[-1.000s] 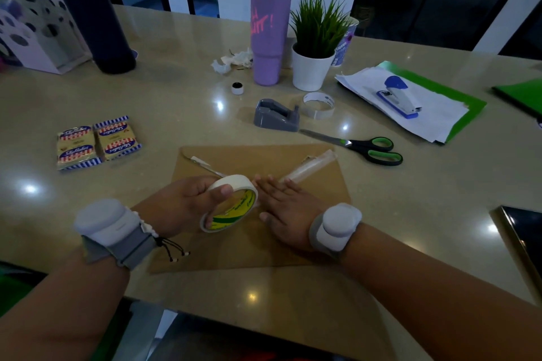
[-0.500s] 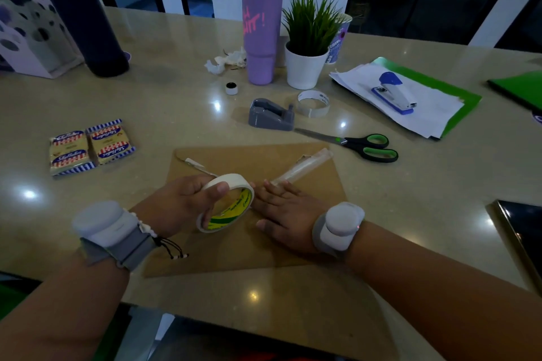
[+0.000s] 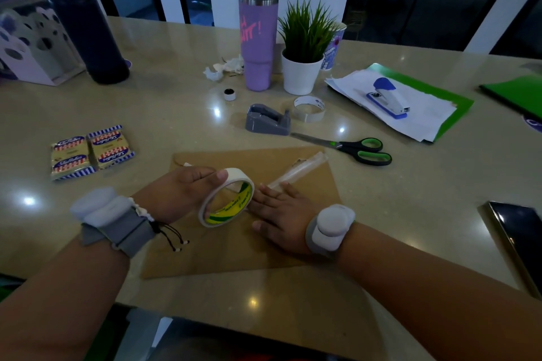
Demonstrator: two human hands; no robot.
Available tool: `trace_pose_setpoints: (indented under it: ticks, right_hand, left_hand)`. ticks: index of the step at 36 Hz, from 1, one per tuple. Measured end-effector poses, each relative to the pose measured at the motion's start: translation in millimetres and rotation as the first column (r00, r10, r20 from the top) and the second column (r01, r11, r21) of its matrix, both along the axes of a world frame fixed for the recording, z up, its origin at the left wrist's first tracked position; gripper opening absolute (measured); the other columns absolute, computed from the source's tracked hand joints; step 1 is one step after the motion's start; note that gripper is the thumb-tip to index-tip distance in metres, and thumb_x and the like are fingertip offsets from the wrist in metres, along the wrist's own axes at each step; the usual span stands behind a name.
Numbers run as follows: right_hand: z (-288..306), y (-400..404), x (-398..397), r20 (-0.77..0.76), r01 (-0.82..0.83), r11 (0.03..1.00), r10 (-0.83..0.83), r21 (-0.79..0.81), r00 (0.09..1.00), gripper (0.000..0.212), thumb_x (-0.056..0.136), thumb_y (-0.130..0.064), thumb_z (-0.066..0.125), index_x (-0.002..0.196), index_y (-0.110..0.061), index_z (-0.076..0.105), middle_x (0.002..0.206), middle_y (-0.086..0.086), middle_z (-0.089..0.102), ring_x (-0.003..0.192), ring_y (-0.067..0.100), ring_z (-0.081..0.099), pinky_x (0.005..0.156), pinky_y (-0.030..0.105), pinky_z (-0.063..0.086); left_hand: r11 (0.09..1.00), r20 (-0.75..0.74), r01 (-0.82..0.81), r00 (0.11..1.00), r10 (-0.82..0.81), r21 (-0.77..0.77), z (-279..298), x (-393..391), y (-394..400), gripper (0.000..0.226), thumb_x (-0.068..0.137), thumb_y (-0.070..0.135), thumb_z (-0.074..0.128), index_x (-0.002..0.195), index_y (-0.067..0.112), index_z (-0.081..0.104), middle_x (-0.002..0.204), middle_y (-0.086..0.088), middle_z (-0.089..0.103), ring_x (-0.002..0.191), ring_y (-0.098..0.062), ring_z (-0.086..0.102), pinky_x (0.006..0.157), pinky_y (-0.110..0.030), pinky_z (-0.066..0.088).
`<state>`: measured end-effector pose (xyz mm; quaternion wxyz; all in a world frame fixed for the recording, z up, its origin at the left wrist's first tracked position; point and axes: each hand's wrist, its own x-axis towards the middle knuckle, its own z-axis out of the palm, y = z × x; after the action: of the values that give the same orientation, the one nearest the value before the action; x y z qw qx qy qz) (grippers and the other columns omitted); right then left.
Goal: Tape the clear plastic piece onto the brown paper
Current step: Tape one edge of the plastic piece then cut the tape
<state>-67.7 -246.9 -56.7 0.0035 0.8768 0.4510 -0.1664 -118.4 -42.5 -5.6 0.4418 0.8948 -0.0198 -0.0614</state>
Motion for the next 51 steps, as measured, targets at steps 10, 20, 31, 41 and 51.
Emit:
trace_pose_setpoints:
  ticks: [10,20,31,41,51]
  right_hand:
    - [-8,-37,48,-0.024,0.525,0.845,-0.526,0.102,0.850,0.066,0.096,-0.048,0.019,0.148,-0.014,-0.001,0.159,0.005,-0.004,0.147,0.019,-0.003,0.118,0.033,-0.001]
    - [-13,-44,57,0.121,0.541,0.840,-0.541,0.040,0.832,0.080,0.089,-0.062,0.014,0.148,-0.011,-0.003,0.159,0.007,-0.004,0.147,0.020,-0.001,0.118,0.035,-0.003]
    - [-20,-22,51,0.068,0.515,0.847,-0.527,0.133,0.847,0.071,0.092,-0.054,0.022,0.148,-0.015,0.003,0.159,0.006,-0.001,0.147,0.022,-0.001,0.119,0.035,-0.001]
    - [-11,-23,55,0.131,0.482,0.868,-0.496,0.120,0.859,0.073,0.089,-0.061,0.023,0.148,-0.020,0.011,0.159,0.005,0.010,0.146,0.024,0.009,0.119,0.037,0.004]
    - [-18,-23,54,0.127,0.492,0.858,-0.510,0.144,0.851,0.073,0.089,-0.061,0.022,0.148,-0.021,0.010,0.159,0.004,0.010,0.146,0.024,0.008,0.118,0.038,0.006]
  left_hand:
    - [1.000,-0.046,0.028,0.999,-0.029,-0.013,-2,4,-3,0.073,0.040,0.096,0.036,0.048,0.025,0.050,0.040,0.001,0.058,0.037,-0.005,0.050,0.047,-0.010,0.042]
    - [0.999,-0.058,0.037,0.998,-0.038,-0.020,-5,2,-1,0.071,0.041,0.097,0.033,0.042,0.028,0.054,0.040,0.003,0.059,0.038,-0.001,0.049,0.047,-0.006,0.040]
    - [0.999,-0.051,0.033,0.998,-0.033,0.010,-7,2,5,0.072,0.040,0.097,0.032,0.047,0.027,0.051,0.041,0.002,0.056,0.040,-0.005,0.049,0.053,-0.020,0.042]
    - [1.000,-0.059,0.016,0.998,-0.017,-0.026,-9,1,11,0.070,0.040,0.096,0.035,0.045,0.029,0.052,0.042,0.001,0.058,0.041,-0.006,0.050,0.054,-0.020,0.043]
    - [1.000,-0.086,-0.010,0.996,0.008,-0.024,-4,0,7,0.065,0.053,0.088,0.039,0.051,0.024,0.049,0.041,0.004,0.057,0.039,-0.003,0.049,0.050,-0.015,0.044]
